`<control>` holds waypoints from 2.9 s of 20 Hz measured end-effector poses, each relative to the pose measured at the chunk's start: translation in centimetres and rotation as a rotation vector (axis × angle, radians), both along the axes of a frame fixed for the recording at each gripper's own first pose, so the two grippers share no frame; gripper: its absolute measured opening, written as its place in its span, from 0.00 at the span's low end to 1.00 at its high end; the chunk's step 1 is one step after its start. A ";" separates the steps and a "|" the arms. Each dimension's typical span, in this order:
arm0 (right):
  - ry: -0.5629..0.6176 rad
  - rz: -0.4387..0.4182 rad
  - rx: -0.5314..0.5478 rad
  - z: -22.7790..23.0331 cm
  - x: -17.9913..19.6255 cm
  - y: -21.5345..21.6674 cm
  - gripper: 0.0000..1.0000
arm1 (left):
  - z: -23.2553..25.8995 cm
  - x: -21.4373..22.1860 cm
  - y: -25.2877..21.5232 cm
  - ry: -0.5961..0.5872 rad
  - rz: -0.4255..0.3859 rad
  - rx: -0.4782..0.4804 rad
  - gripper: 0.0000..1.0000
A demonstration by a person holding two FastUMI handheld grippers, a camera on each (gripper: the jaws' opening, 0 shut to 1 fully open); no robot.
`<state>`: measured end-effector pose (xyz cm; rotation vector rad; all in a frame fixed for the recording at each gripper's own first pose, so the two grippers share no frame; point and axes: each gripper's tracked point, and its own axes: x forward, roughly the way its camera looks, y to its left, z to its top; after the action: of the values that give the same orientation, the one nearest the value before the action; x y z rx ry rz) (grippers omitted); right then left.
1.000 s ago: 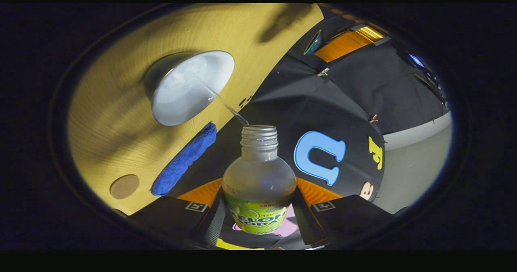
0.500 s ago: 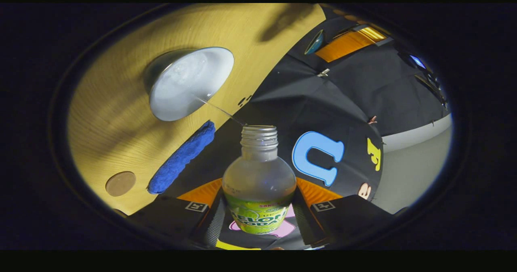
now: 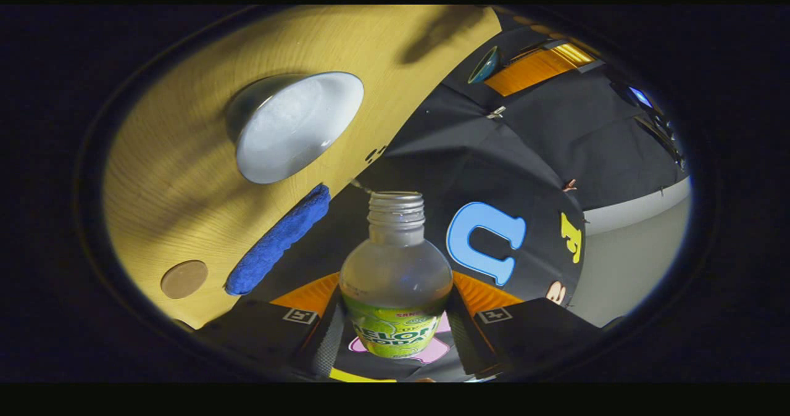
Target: Open the teacup lid with one hand, grasp the water bottle and pour water into the teacup with the other hand; after pouring, place the water bottle on the coaster and then close the teacup lid.
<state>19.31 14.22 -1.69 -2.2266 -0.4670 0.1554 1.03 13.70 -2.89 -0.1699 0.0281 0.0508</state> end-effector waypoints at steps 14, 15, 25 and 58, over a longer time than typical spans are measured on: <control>0.017 0.002 -0.023 -0.5 -0.3 0.2 0.78 | -0.1 0.0 -0.1 -0.003 -0.003 -0.008 0.28; 0.017 0.000 -0.024 -0.4 -0.2 0.2 0.78 | -0.1 0.0 -0.1 -0.002 -0.002 -0.008 0.28; 0.091 -0.049 0.125 -0.8 -0.5 -1.7 0.78 | 0.2 -0.3 -0.3 -0.002 0.004 -0.001 0.28; 0.567 -0.136 2.147 5.2 0.4 -17.5 0.79 | 2.3 -0.6 -6.1 -0.006 -0.099 0.016 0.28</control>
<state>19.74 -3.29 3.52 -0.0548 0.0165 0.0925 0.48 7.60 -0.58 -0.1529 0.0299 -0.0483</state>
